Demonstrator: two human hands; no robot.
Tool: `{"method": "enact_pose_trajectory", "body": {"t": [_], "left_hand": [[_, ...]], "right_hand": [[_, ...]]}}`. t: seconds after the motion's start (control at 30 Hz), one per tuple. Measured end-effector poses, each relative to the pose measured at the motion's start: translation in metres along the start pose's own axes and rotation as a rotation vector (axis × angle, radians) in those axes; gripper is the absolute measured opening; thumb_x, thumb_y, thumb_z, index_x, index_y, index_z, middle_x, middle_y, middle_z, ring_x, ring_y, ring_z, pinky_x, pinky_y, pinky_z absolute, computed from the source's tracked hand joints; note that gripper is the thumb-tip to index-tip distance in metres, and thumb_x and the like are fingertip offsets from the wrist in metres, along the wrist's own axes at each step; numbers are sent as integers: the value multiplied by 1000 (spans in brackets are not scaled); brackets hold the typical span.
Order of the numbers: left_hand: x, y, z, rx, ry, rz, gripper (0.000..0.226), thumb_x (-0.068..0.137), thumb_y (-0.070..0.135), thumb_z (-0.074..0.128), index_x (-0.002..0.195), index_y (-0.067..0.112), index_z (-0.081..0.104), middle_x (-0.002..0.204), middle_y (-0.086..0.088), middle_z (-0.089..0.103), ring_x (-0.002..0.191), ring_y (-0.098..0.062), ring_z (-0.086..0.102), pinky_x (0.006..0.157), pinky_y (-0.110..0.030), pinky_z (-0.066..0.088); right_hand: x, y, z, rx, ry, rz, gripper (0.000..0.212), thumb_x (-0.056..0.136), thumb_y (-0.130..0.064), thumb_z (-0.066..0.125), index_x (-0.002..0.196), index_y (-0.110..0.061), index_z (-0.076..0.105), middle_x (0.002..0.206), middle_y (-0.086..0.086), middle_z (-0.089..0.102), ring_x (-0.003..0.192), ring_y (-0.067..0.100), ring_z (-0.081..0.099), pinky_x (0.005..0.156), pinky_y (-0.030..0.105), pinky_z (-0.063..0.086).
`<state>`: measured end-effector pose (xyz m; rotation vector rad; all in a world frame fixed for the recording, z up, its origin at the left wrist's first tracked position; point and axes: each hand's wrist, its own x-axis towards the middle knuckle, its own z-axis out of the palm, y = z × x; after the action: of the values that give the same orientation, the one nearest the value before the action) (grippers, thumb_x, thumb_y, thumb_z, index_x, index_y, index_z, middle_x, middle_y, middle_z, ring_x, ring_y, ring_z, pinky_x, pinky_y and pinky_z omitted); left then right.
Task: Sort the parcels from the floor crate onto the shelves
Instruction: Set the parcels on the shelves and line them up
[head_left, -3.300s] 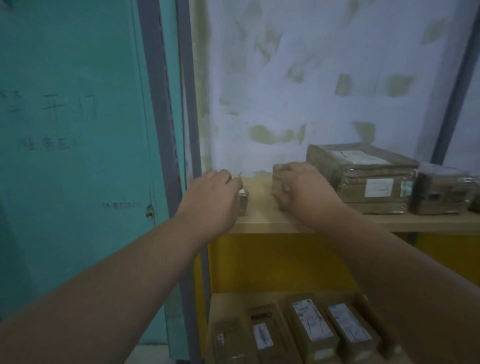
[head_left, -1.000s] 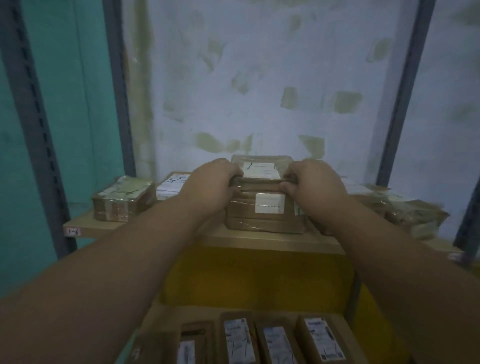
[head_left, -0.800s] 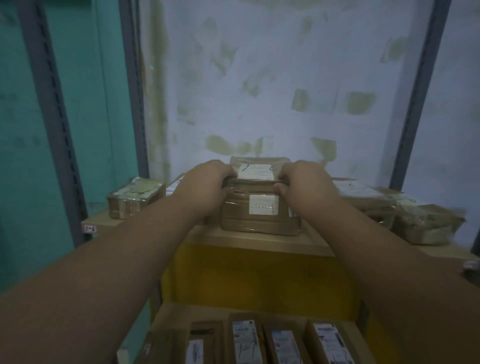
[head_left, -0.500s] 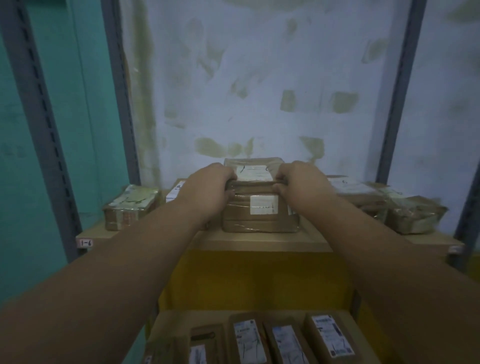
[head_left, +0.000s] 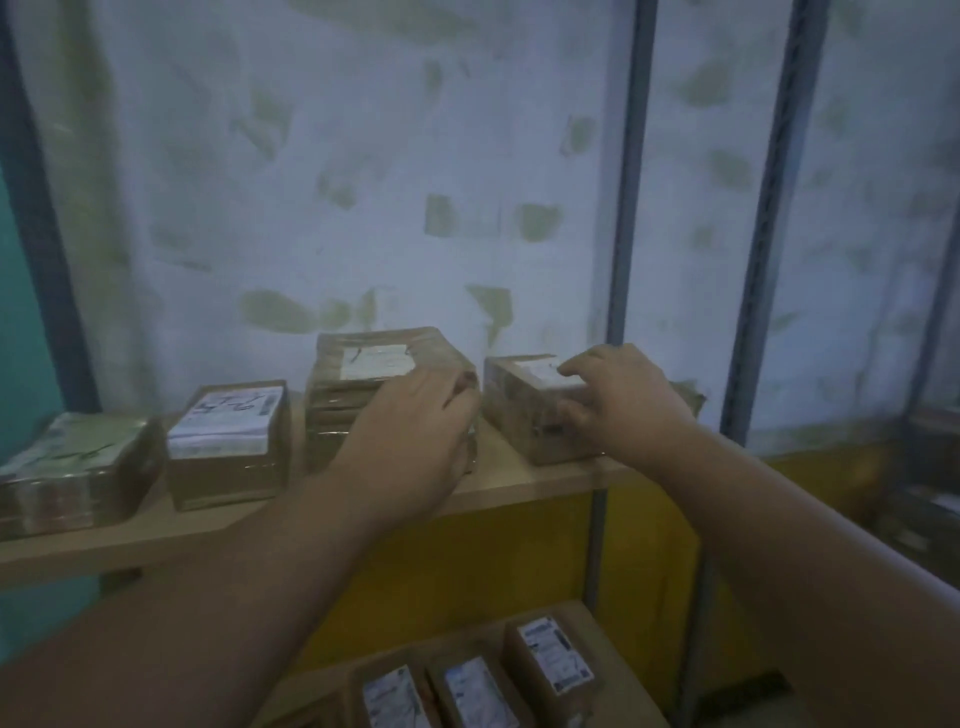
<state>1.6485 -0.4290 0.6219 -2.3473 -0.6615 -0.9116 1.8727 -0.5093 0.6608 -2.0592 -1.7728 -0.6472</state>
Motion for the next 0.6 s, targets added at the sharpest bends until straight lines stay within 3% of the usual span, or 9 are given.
{"method": "enact_pose_trajectory", "body": {"t": [0.17, 0.33, 0.47, 0.6], "left_hand": [[48, 42, 32, 54, 27, 65, 31, 84, 28, 58, 111, 14, 64, 110, -7, 63, 98, -28, 55, 80, -42, 45], [94, 67, 53, 130, -215, -143, 47, 90, 51, 57, 125, 19, 54, 128, -5, 57, 114, -26, 51, 96, -41, 36], [103, 67, 52, 134, -280, -231, 37, 89, 42, 65, 115, 17, 57, 117, -5, 60, 107, -25, 55, 91, -38, 42], [100, 65, 46, 143, -332, -308, 30, 89, 33, 66, 112, 15, 58, 114, -6, 61, 104, -26, 56, 82, -36, 42]], "right_hand": [[6, 51, 7, 22, -133, -6, 53, 91, -35, 68, 140, -23, 53, 137, 1, 55, 125, 22, 47, 104, 36, 38], [28, 77, 26, 115, -127, -48, 36, 89, -37, 71, 123, -26, 63, 119, -4, 59, 110, 19, 56, 93, 33, 45], [42, 82, 43, 138, -24, -133, 26, 90, -36, 69, 114, -25, 68, 111, -2, 60, 105, 21, 56, 88, 34, 47], [51, 74, 55, 146, 49, -223, 13, 91, -37, 68, 98, -26, 66, 96, -5, 55, 96, 19, 53, 76, 30, 38]]}}
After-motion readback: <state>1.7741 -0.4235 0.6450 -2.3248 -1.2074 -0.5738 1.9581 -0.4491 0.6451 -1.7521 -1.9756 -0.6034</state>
